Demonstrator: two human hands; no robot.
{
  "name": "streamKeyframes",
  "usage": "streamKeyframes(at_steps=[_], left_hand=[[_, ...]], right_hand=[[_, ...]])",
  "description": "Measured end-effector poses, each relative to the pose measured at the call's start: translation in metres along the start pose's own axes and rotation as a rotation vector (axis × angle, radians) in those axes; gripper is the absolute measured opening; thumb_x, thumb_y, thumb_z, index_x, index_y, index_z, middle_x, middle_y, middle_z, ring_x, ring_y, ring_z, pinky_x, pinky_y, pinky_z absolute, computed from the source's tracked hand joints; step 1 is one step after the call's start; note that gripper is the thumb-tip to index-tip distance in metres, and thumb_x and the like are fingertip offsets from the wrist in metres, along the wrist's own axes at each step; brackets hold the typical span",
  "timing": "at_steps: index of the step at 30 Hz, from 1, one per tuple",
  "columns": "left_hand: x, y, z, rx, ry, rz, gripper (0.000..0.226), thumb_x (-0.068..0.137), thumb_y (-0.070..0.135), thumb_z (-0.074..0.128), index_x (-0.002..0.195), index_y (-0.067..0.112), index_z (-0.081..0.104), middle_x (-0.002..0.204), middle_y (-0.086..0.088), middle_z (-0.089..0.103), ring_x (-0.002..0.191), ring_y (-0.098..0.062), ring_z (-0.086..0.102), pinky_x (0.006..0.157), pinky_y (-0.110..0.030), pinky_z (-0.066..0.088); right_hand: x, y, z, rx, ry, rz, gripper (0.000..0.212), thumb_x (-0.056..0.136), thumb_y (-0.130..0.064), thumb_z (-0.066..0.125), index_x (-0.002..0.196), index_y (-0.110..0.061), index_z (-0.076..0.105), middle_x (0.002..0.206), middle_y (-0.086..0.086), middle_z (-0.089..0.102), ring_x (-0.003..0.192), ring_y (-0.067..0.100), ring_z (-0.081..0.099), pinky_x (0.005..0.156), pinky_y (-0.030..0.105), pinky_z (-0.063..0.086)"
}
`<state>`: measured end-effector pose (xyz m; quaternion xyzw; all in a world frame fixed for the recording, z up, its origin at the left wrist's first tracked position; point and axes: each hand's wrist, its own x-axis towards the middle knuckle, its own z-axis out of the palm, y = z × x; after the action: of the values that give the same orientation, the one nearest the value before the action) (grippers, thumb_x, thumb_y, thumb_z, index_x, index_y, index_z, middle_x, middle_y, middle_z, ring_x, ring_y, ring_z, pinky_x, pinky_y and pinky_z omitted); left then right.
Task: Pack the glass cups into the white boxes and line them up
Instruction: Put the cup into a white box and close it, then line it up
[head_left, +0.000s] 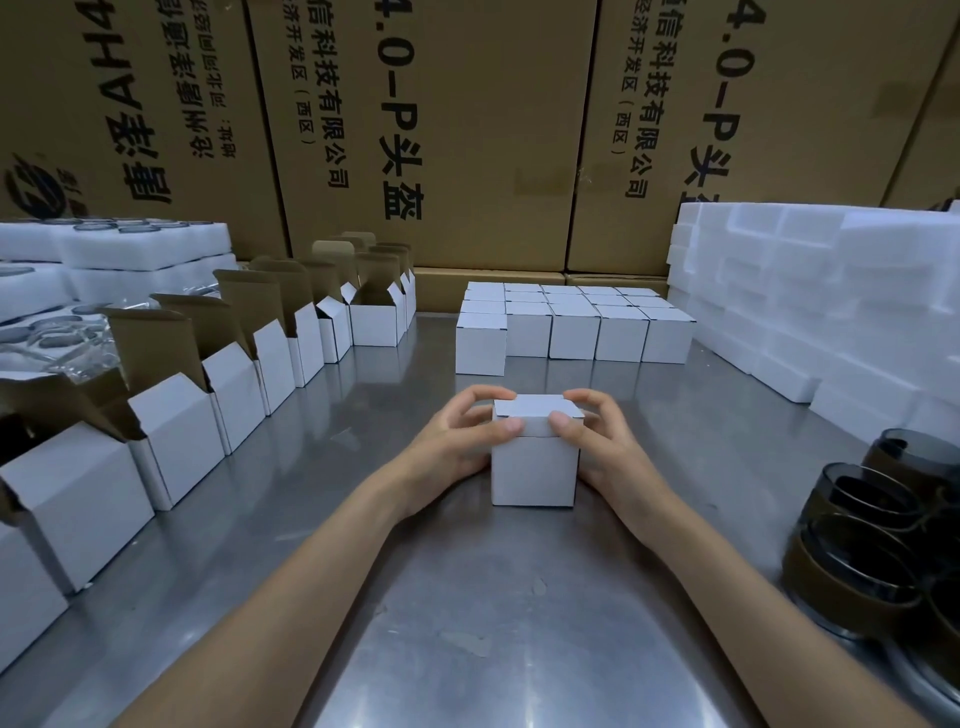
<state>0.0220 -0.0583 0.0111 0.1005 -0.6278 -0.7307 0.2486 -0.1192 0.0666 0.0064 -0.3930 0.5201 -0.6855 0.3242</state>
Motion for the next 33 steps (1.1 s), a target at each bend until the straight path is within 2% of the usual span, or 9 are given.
streamKeyframes(at_steps=[7, 10, 15, 20, 24, 26, 28, 31, 33], left_hand=[[0.0, 0.004, 0.0, 0.037, -0.053, -0.073, 0.034, 0.082, 0.043, 0.058, 0.112, 0.029, 0.058, 0.107, 0.006, 0.063, 0.097, -0.006, 0.062, 0.086, -0.02, 0.047], [0.0, 0.004, -0.002, 0.051, -0.055, -0.081, 0.047, 0.08, 0.032, 0.063, 0.125, 0.036, 0.053, 0.118, 0.004, 0.063, 0.11, -0.01, 0.062, 0.096, -0.023, 0.045], [0.003, 0.004, -0.002, 0.085, -0.082, -0.084, 0.062, 0.077, 0.023, 0.062, 0.135, 0.037, 0.046, 0.126, 0.004, 0.06, 0.12, -0.014, 0.056, 0.107, -0.028, 0.037], [0.005, -0.008, -0.001, 0.288, 0.212, 0.097, 0.044, 0.078, 0.047, 0.072, 0.118, 0.037, 0.06, 0.127, -0.002, 0.059, 0.115, -0.018, 0.059, 0.103, -0.036, 0.044], [0.01, -0.016, -0.002, 0.456, 0.271, 0.155, 0.043, 0.073, 0.063, 0.065, 0.113, 0.047, 0.061, 0.109, 0.011, 0.068, 0.106, -0.002, 0.061, 0.097, -0.029, 0.045], [0.017, -0.018, -0.007, 0.438, 0.284, 0.127, 0.053, 0.073, 0.063, 0.065, 0.12, 0.041, 0.057, 0.113, 0.009, 0.067, 0.113, -0.008, 0.059, 0.103, -0.035, 0.044], [0.026, -0.019, -0.015, 0.407, 0.365, 0.118, 0.052, 0.078, 0.057, 0.061, 0.124, 0.035, 0.055, 0.118, 0.003, 0.065, 0.111, -0.008, 0.06, 0.103, -0.036, 0.045], [0.043, -0.019, -0.03, 0.442, 0.489, 0.141, 0.044, 0.091, 0.039, 0.059, 0.132, 0.025, 0.051, 0.119, 0.005, 0.062, 0.09, 0.009, 0.06, 0.081, -0.013, 0.045], [0.057, -0.019, -0.042, 0.456, 0.535, 0.137, 0.046, 0.093, 0.029, 0.06, 0.136, 0.021, 0.047, 0.126, 0.003, 0.057, 0.099, 0.0, 0.057, 0.073, -0.006, 0.044]], right_hand=[[0.006, 0.001, -0.005, 0.021, 0.005, 0.083, 0.019, 0.092, -0.032, 0.054, 0.109, -0.024, 0.055, 0.108, -0.007, 0.06, 0.1, 0.004, 0.057, 0.075, 0.02, 0.046], [0.007, 0.004, -0.006, -0.048, 0.009, 0.066, 0.013, 0.093, -0.024, 0.054, 0.105, -0.03, 0.054, 0.105, -0.009, 0.061, 0.089, -0.001, 0.061, 0.071, 0.019, 0.05], [0.006, 0.003, -0.004, -0.181, -0.019, 0.035, 0.023, 0.095, -0.02, 0.051, 0.111, -0.036, 0.052, 0.115, -0.011, 0.058, 0.107, 0.011, 0.057, 0.1, 0.037, 0.042], [-0.001, 0.008, 0.001, -0.493, 0.169, -0.234, 0.015, 0.096, -0.031, 0.052, 0.109, -0.038, 0.058, 0.125, -0.004, 0.052, 0.103, -0.016, 0.046, 0.089, 0.004, 0.035], [0.002, 0.016, -0.002, -0.839, 0.163, -0.209, 0.052, 0.078, -0.05, 0.068, 0.124, -0.048, 0.043, 0.13, -0.016, 0.043, 0.111, 0.003, 0.049, 0.093, 0.029, 0.044], [0.011, 0.016, -0.003, -0.934, 0.194, -0.2, 0.06, 0.078, -0.052, 0.067, 0.129, -0.048, 0.037, 0.135, -0.015, 0.044, 0.115, 0.01, 0.05, 0.093, 0.039, 0.046], [0.023, 0.017, -0.006, -0.957, 0.241, -0.198, 0.06, 0.081, -0.052, 0.065, 0.132, -0.046, 0.034, 0.134, -0.012, 0.05, 0.116, 0.017, 0.051, 0.091, 0.041, 0.047], [0.046, 0.021, -0.013, -0.981, 0.324, -0.13, 0.059, 0.086, -0.049, 0.061, 0.136, -0.044, 0.03, 0.121, 0.0, 0.06, 0.11, 0.028, 0.055, 0.085, 0.04, 0.046], [0.063, 0.025, -0.016, -1.008, 0.359, -0.093, 0.059, 0.089, -0.048, 0.058, 0.139, -0.042, 0.027, 0.117, 0.004, 0.061, 0.107, 0.031, 0.055, 0.08, 0.039, 0.044]])
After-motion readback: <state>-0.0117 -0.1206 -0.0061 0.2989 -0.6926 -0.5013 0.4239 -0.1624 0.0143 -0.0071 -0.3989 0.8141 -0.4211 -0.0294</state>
